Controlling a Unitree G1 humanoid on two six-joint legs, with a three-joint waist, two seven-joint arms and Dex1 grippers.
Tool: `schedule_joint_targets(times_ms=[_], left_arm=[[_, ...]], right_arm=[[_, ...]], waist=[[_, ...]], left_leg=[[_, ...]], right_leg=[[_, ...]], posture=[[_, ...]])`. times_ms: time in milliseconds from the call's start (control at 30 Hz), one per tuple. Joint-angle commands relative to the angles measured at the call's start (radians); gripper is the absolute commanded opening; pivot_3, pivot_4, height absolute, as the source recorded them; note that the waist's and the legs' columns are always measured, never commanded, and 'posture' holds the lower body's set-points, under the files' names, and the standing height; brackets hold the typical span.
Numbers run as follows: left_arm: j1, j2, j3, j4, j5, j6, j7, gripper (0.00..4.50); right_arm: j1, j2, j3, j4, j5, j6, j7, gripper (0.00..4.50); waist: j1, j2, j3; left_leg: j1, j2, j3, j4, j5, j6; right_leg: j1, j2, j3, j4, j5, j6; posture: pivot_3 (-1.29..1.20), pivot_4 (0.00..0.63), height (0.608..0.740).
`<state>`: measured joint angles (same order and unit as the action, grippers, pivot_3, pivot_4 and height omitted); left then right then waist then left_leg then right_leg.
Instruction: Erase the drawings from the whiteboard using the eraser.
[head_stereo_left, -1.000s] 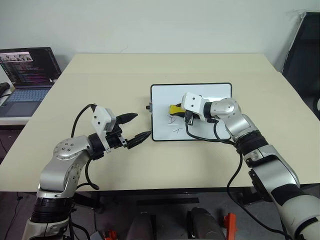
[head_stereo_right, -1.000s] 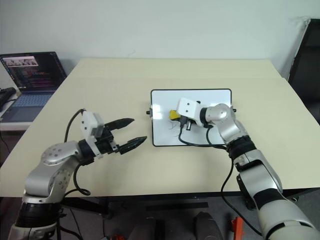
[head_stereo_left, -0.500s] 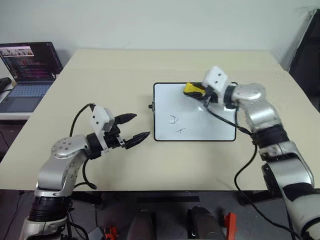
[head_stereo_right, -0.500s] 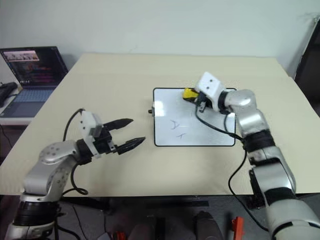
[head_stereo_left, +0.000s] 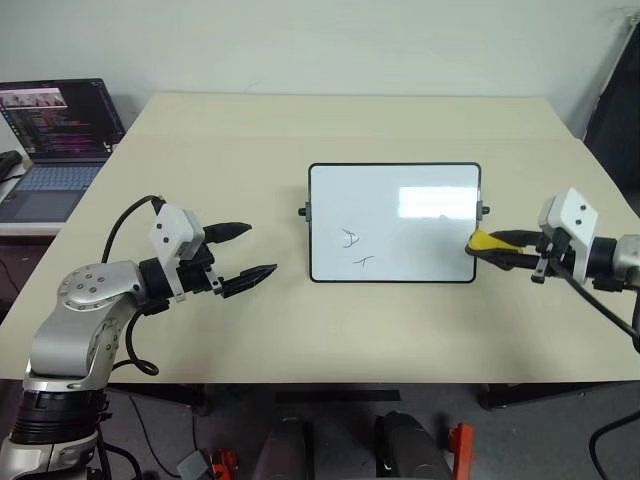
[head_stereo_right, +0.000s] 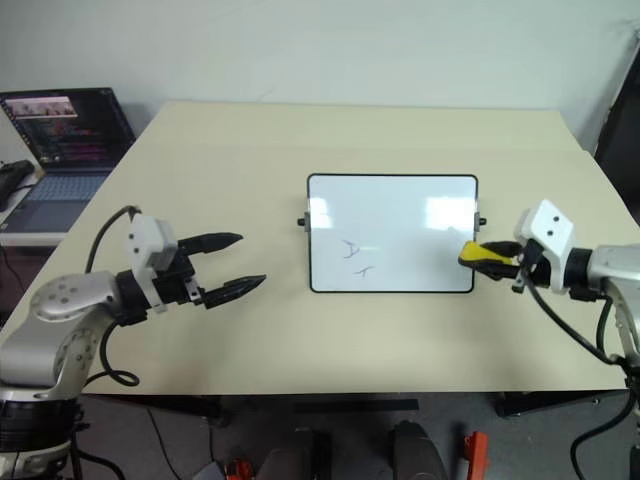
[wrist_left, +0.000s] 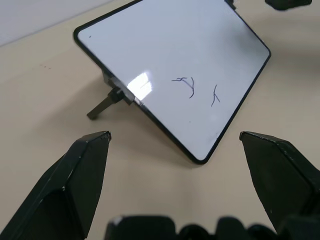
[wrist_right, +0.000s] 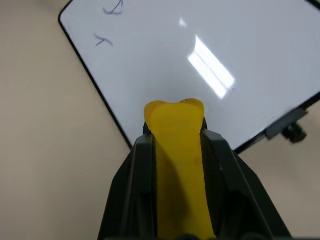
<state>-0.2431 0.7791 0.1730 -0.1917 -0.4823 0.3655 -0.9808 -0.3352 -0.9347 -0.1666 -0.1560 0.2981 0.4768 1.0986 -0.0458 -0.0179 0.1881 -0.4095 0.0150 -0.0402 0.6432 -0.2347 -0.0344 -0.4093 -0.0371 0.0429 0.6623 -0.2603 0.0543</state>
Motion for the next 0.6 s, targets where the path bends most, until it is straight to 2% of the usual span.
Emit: schedule_joint_targets(times_ms=[33,167,300,600], left_arm=[[-0.022,0.01,0.001,-0.036,-0.003,0.002,0.0,4.5],[-0.033,0.009,-0.001,-0.038,-0.009,0.006,0.003,4.5],[-0.04,0.002,0.0,-0.041,-0.016,0.011,0.009,4.5],[-0.039,0.001,0.0,-0.054,-0.011,0.015,0.018,4.5]], right_arm=[[-0.04,-0.013,-0.036,-0.029,0.021,-0.008,-0.03,0.86],[-0.104,0.025,-0.028,-0.009,0.03,-0.017,-0.073,0.86],[-0.162,0.059,-0.016,0.0,0.046,-0.007,-0.095,0.86],[-0.191,0.075,0.02,0.002,0.059,0.003,-0.099,0.86]], waist=[[0.0,0.0,0.0],[0.0,0.0,0.0],[0.004,-0.001,0.0],[0.014,-0.001,0.0]], left_leg=[[0.001,0.0,0.0,0.0,0.0,0.0],[0.002,0.0,0.0,0.001,0.0,0.0],[0.002,0.0,0.0,0.001,0.0,0.0],[0.002,0.0,0.0,0.0,0.0,0.0]], right_leg=[[0.001,0.0,0.0,0.0,-0.001,0.001],[0.003,0.0,0.0,0.0,-0.002,0.004],[0.003,0.0,0.0,0.0,0.0,0.001],[0.003,0.0,0.0,0.0,0.0,0.001]], posture=[[0.0,0.15,0.74],[0.0,0.15,0.74],[0.0,0.15,0.74],[0.0,0.15,0.74]])
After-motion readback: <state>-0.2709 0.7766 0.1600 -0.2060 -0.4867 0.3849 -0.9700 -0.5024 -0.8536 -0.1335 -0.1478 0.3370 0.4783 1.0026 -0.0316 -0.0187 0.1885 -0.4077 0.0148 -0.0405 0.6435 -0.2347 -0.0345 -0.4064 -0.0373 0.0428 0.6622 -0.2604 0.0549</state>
